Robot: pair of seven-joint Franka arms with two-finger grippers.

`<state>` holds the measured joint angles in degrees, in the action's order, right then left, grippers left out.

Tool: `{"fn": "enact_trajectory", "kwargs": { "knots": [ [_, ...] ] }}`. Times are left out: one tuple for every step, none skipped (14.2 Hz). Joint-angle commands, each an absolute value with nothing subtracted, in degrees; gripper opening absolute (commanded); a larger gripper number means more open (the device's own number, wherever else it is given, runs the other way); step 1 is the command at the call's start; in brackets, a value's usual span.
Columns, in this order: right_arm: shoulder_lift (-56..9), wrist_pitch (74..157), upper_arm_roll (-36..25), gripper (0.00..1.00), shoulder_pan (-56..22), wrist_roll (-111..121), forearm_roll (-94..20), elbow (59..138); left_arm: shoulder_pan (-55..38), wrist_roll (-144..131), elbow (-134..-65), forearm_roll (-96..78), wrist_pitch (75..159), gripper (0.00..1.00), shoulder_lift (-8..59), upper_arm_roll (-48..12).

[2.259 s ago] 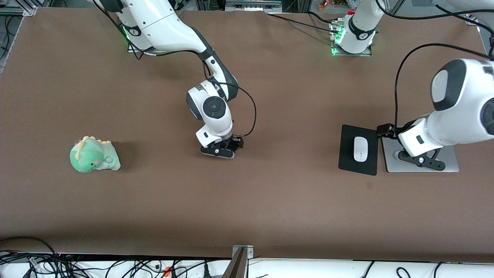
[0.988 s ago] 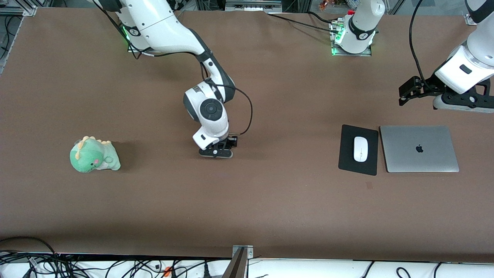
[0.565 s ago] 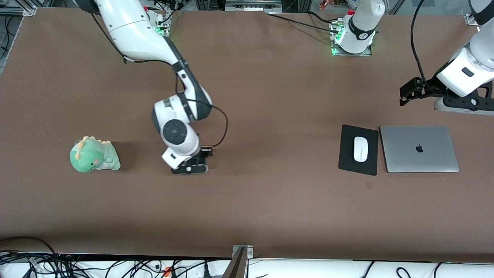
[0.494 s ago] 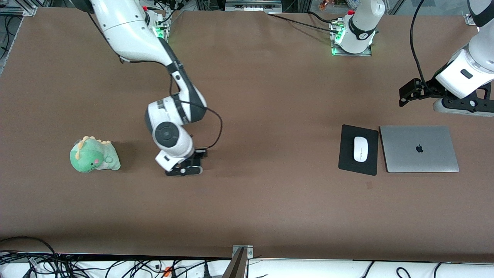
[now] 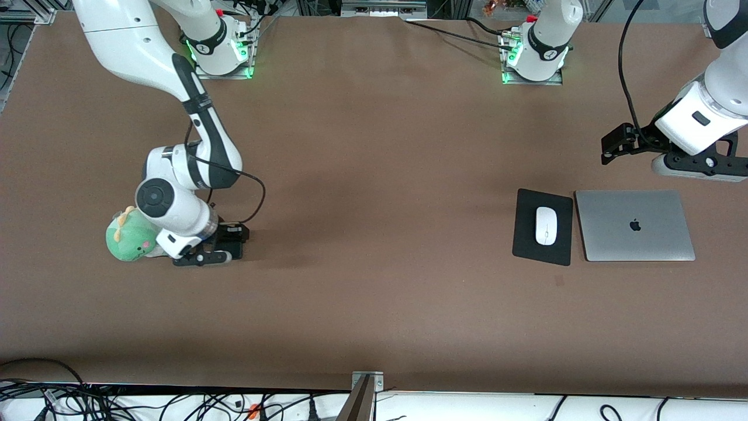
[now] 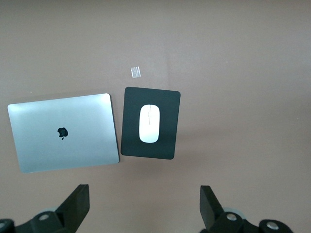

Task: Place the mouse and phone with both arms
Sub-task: 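Carry the black phone with the right gripper toward the green plush toy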

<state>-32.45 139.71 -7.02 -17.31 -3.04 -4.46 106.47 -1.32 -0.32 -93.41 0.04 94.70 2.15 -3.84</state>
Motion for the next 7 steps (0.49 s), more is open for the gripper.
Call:
{"fn": "enact_trajectory", "kwargs": {
  "knots": [
    [-29.9,147.0,-6.2,0.09,-15.9,-0.9,-5.5,113.5,-1.9,-2.5,-91.6,1.1,94.3,1.0,3.3,-4.1],
    [-30.1,148.6,-6.2,0.09,-15.9,-0.9,-5.5,114.6,-2.0,-3.3,-91.7,1.1,94.3,1.0,3.4,-4.1],
    [-30.1,149.9,-6.2,0.09,-15.8,-0.9,-5.5,115.7,-2.0,-3.4,-91.7,1.1,94.4,1.0,3.5,-4.2],
    [-30.1,150.6,-6.2,0.09,-15.8,-0.6,-5.5,116.4,-2.0,-3.5,-91.8,1.1,94.3,1.0,3.5,-4.3],
    [-30.1,150.6,-6.2,0.1,-15.8,-0.3,-5.5,116.5,-2.0,-3.5,-91.8,1.1,94.3,1.0,3.5,-4.2],
    [-30.1,150.7,-6.2,0.11,-15.8,-0.2,-5.5,116.8,-1.9,-3.5,-91.8,1.1,94.3,1.0,3.6,-4.2],
    [-30.3,151.0,-6.2,0.12,-15.7,-0.2,-5.5,117.1,-1.9,-3.5,-91.9,1.1,94.3,1.0,3.6,-4.3]
  ]
}}
